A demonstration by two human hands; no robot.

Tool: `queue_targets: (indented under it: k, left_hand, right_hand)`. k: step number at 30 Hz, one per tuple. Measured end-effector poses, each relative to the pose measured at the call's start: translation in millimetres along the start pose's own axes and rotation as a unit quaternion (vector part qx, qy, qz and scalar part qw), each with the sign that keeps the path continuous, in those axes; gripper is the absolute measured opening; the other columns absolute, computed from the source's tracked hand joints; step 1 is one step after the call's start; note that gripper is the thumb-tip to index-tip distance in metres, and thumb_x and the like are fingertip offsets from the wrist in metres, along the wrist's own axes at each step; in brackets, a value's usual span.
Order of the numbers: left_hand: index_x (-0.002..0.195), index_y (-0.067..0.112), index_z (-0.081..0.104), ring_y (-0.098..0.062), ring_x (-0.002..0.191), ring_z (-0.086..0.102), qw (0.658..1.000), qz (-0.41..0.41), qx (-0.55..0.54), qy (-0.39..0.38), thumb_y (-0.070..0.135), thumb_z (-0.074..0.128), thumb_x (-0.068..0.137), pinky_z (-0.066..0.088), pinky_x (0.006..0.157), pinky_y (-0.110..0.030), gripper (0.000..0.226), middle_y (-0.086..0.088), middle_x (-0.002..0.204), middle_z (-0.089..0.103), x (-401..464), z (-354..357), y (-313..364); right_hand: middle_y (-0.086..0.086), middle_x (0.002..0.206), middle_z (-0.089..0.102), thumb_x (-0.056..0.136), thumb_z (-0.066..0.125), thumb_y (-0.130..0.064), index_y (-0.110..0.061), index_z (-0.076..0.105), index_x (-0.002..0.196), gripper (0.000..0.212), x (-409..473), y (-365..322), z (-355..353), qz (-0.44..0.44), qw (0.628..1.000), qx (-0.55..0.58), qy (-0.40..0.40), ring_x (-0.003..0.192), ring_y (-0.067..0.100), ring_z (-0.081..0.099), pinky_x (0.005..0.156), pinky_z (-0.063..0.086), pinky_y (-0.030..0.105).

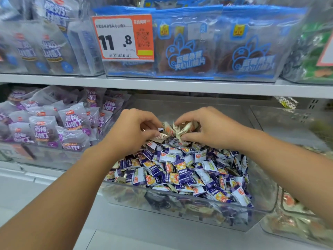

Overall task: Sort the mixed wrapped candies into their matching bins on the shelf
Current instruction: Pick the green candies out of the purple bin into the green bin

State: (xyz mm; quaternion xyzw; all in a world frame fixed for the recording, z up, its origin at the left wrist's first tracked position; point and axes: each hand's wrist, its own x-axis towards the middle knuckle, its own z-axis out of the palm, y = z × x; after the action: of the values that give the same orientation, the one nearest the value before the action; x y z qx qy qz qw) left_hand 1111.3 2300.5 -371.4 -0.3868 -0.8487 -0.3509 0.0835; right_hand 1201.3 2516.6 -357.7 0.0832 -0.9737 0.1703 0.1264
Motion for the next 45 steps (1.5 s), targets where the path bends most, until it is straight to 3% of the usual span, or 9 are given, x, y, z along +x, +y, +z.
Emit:
queue_targets:
  k: [9, 14, 18, 23, 27, 31, 36, 41, 45]
  left_hand:
    - [0.114, 0.025, 0.068, -0.015, 0.076, 0.064, 0.992, -0.047, 0.067, -0.094, 0.019, 0.050, 0.102, 0.052, 0.066, -0.026, 0.022, 0.005, 0.093, 0.068, -4.1, 3.4, -0.4]
    - [0.126, 0.020, 0.060, -0.021, 0.106, 0.056, 0.974, -0.062, 0.162, -0.146, 0.039, 0.063, 0.094, 0.041, 0.085, -0.027, 0.037, -0.002, 0.122, 0.060, 0.1, 11.7, 9.3]
    - [0.105, 0.017, 0.052, -0.020, 0.083, 0.050, 0.982, -0.096, 0.127, -0.098, 0.030, 0.055, 0.099, 0.035, 0.067, -0.031, 0.014, -0.007, 0.104, 0.057, 7.9, 10.3, 9.1]
    - [0.106, 0.011, 0.049, -0.018, 0.078, 0.054, 0.976, -0.211, -0.031, 0.044, 0.043, 0.053, 0.096, 0.036, 0.058, -0.032, 0.034, -0.006, 0.095, 0.059, 20.6, 9.9, 14.1]
    - [0.101, 0.012, 0.057, -0.016, 0.073, 0.062, 0.979, -0.203, -0.019, -0.026, 0.056, 0.074, 0.077, 0.044, 0.055, -0.031, 0.052, -0.001, 0.086, 0.065, 19.8, 20.2, 19.2]
    - [0.088, 0.018, 0.071, -0.019, 0.071, 0.069, 0.984, -0.133, 0.076, -0.088, 0.040, 0.076, 0.081, 0.058, 0.066, -0.035, 0.023, -0.002, 0.081, 0.072, 18.8, 25.9, 16.4]
    - [0.099, 0.024, 0.072, -0.022, 0.087, 0.063, 0.972, -0.106, 0.151, -0.148, 0.047, 0.074, 0.082, 0.055, 0.079, -0.036, 0.028, -0.001, 0.100, 0.067, 19.5, 24.2, 19.0]
    - [0.120, 0.024, 0.063, -0.029, 0.093, 0.061, 0.963, -0.107, 0.201, -0.145, 0.035, 0.067, 0.087, 0.049, 0.075, -0.035, 0.035, -0.008, 0.118, 0.062, 21.6, 16.8, 16.8]
    - [0.090, 0.014, 0.058, -0.022, 0.069, 0.057, 0.981, -0.151, 0.087, -0.089, 0.033, 0.051, 0.097, 0.040, 0.056, -0.031, 0.022, -0.006, 0.083, 0.062, 18.8, 16.3, 12.3]
  right_hand:
    - [0.012, 0.079, 0.071, 0.090, 0.055, -0.001, -0.009, 0.071, 0.081, 0.020, 12.7, 2.6, -0.1, 0.234, 0.906, 0.349, 0.056, 0.056, 0.016, 0.057, 0.047, 0.049, 0.026]
    - [0.000, 0.073, 0.061, 0.088, 0.065, -0.036, -0.015, 0.065, 0.111, 0.031, 18.5, 15.4, 6.4, 0.247, 0.941, 0.232, 0.015, 0.055, 0.013, 0.050, 0.053, 0.043, 0.026]
    - [-0.005, 0.101, 0.068, 0.063, 0.080, -0.068, -0.020, 0.066, 0.113, 0.070, 26.9, 5.5, 8.7, 0.223, 0.960, 0.165, 0.037, 0.081, 0.011, 0.061, 0.063, 0.041, 0.025]
    - [-0.001, 0.080, 0.068, 0.072, 0.081, -0.052, -0.013, 0.072, 0.095, 0.046, 32.0, -17.7, 11.2, 0.171, 0.981, 0.072, -0.052, 0.069, 0.016, 0.062, 0.057, 0.044, 0.027]
    - [0.003, 0.098, 0.069, 0.081, 0.072, -0.030, -0.016, 0.070, 0.104, 0.027, 30.5, -13.3, 11.7, 0.173, 0.983, 0.025, -0.058, 0.069, 0.013, 0.061, 0.051, 0.043, 0.021]
    - [0.000, 0.074, 0.066, 0.087, 0.073, -0.029, -0.023, 0.069, 0.102, 0.017, 20.1, -1.3, 0.3, 0.186, 0.973, 0.045, -0.126, 0.043, 0.008, 0.055, 0.042, 0.038, 0.015]
    - [-0.002, 0.129, 0.055, 0.088, 0.073, -0.036, -0.024, 0.062, 0.126, 0.041, 13.6, 3.7, -3.1, 0.182, 0.973, -0.026, -0.139, 0.089, 0.013, 0.053, 0.072, 0.040, 0.024]
    - [0.011, 0.091, 0.074, 0.089, 0.068, -0.028, -0.007, 0.069, 0.102, 0.025, 17.9, 11.2, -2.8, 0.284, 0.938, 0.192, -0.045, 0.070, 0.020, 0.067, 0.080, 0.060, 0.038]
    - [0.009, 0.106, 0.071, 0.088, 0.073, -0.031, -0.010, 0.062, 0.119, 0.039, 27.6, 11.5, -5.1, 0.305, 0.924, 0.225, -0.057, 0.082, 0.019, 0.070, 0.084, 0.061, 0.036]
